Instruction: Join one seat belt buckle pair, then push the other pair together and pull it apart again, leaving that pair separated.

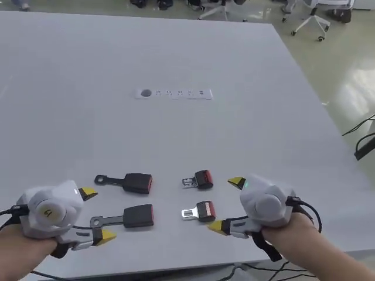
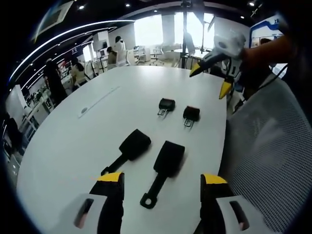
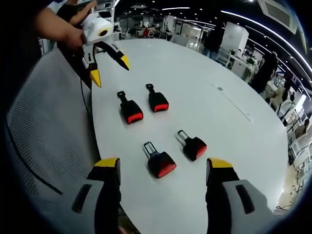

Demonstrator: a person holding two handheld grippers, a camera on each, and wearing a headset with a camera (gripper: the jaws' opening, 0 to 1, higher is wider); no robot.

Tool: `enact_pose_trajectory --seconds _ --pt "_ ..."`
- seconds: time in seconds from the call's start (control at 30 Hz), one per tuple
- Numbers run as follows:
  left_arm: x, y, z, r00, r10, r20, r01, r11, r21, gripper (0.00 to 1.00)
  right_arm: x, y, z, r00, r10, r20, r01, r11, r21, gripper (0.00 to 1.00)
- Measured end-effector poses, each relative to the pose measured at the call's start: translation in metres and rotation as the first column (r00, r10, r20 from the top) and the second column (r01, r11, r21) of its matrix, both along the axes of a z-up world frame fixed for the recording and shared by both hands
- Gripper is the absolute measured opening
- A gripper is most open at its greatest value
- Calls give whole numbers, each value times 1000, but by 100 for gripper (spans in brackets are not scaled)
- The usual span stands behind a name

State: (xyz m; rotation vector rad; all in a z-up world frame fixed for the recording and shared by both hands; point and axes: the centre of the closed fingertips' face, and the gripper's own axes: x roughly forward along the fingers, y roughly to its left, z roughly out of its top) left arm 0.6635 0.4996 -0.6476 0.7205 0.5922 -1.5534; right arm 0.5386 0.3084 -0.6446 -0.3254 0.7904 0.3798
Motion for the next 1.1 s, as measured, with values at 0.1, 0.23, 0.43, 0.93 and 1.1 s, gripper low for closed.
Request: enact_pose_trajectory --seconds 0.1,0.23,0.43,0.93,1.1 --pt "-4 -6 -5 1000 -24 4 24 1000 15 63 1 1 -4 1000 29 -7 -29 1000 -1 65" --pt "-9 -12 -14 998 -67 4 67 997 42 59 3 4 -12 997 80 -16 -80 997 -4 61" --pt "-7 -20 -24 996 -86 8 85 994 65 58 5 11 -28 985 163 -49 -165 986 -26 52" --pt "-8 -31 -55 973 -228 40 220 964 150 53 13 5 -51 963 238 -130 -245 968 -45 38" --pt "-9 -37 -59 971 -237 32 231 962 144 53 11 6 -58 953 263 -153 -271 962 -34 33"
